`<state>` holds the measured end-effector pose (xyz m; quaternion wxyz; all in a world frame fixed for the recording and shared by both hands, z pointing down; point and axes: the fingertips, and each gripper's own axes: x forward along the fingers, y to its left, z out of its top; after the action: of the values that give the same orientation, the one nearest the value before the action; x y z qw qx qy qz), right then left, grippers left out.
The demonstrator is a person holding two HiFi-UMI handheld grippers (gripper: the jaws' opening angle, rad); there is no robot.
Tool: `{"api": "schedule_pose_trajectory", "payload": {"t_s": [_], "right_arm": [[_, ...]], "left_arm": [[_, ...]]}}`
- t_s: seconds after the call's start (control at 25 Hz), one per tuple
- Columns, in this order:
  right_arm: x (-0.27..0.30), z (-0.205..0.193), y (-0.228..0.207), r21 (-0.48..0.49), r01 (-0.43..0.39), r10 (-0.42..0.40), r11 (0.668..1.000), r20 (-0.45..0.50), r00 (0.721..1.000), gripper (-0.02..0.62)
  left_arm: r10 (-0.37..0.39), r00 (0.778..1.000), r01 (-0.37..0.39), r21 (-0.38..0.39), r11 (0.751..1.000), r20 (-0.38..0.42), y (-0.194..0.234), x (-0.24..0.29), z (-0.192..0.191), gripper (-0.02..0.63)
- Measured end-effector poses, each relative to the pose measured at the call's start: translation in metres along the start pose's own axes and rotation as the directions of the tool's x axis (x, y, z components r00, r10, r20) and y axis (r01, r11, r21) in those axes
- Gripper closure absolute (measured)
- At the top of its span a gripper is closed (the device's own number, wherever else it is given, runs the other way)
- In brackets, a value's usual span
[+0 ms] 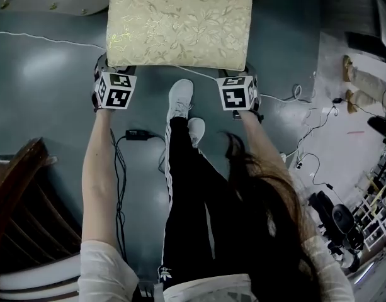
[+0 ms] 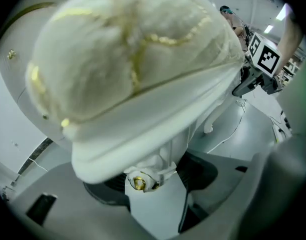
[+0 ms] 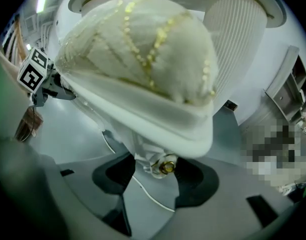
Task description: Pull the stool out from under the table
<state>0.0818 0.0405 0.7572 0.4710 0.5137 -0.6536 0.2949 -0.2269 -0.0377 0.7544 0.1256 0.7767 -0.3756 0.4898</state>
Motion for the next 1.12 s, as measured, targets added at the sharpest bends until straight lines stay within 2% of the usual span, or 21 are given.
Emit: {"api": "schedule_pose_trajectory", "payload": {"t_s": [0.28,0.44,0.6,1.12], "right_arm": [[0.000,-0.002,-0.002,-0.016,-0.012,0.012,1.000,-0.027,1.000,0.337],[0.002,0.006,-0.004,-0.012,-0.013,0.013,1.000,0.002,1.000,0.337],[-0.001,-0.004,-0.002,-0.001,-0.019,0.019,1.000,-0.034,0.999,0.337],[-0.009,-0.007,0.007,0.011,-0.085,0.086,0.996,-0.148,0.985,0.341]], "left_arm": [[0.006,1.000,-0.005,-0.035,0.999,0.020,-0.006,-0.007,-0.003,0.302],[0.009,1.000,-0.009,-0.032,0.999,0.000,-0.001,-0.008,0.001,0.302],[-0.014,1.000,0.014,-0.026,1.000,-0.012,-0.008,-0.006,-0.003,0.302],[-0.051,0.991,0.049,-0.017,0.999,-0.128,-0.004,-0.016,-0.005,0.302]]}}
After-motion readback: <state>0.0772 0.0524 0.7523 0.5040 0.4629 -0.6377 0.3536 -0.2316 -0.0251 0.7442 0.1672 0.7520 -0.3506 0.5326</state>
